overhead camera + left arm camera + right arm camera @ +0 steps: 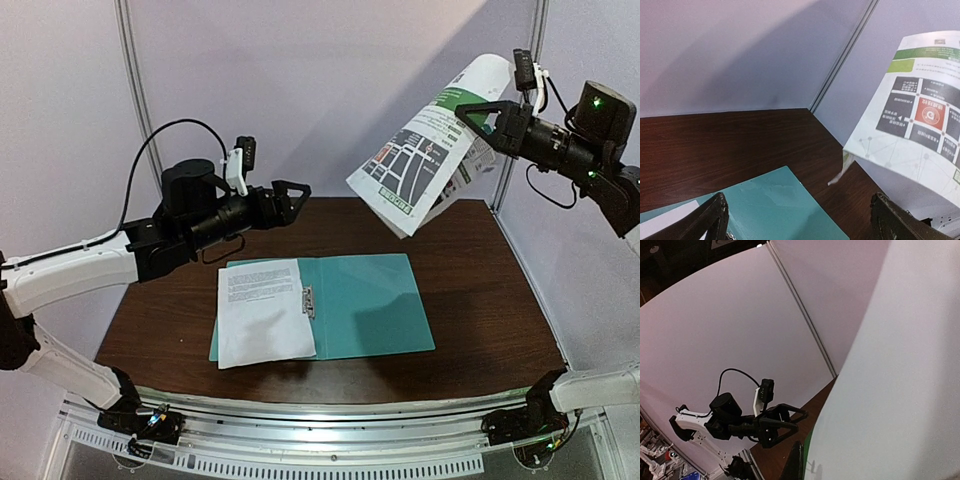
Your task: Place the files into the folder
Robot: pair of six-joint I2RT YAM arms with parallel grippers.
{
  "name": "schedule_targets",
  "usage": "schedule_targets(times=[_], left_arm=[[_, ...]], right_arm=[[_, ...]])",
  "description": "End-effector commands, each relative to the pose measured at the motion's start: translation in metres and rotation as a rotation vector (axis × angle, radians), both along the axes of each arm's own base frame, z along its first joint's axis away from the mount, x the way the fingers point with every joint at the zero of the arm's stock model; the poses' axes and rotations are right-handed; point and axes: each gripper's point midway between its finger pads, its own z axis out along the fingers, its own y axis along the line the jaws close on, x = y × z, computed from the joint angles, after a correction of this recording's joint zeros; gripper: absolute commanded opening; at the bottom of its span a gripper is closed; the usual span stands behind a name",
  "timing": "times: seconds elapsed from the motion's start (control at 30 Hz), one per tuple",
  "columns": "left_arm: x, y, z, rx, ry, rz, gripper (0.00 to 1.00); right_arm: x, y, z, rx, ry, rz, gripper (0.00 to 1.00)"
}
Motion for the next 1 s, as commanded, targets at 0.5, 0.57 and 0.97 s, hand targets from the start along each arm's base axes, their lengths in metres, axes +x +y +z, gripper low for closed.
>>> schedule_targets(times=[0.5, 0.57, 0.97], left_arm=[[-0.003, 0.053, -0.083, 0.190, 0.181, 0.047, 0.97], [0.000, 0.044, -0.094, 0.207, 0.198, 0.009, 0.96], [0.000, -0.040, -0.159, 0.217, 0.316, -0.367, 0.99]], right_arm=[[0.074, 0.081, -0.314, -0.169, 0.861, 0.354, 0.00], [0.062, 0.075, -0.331, -0.178, 0.908, 0.349, 0.00], [-0.009, 0.040, -0.374, -0.324, 0.831, 0.360, 0.00]])
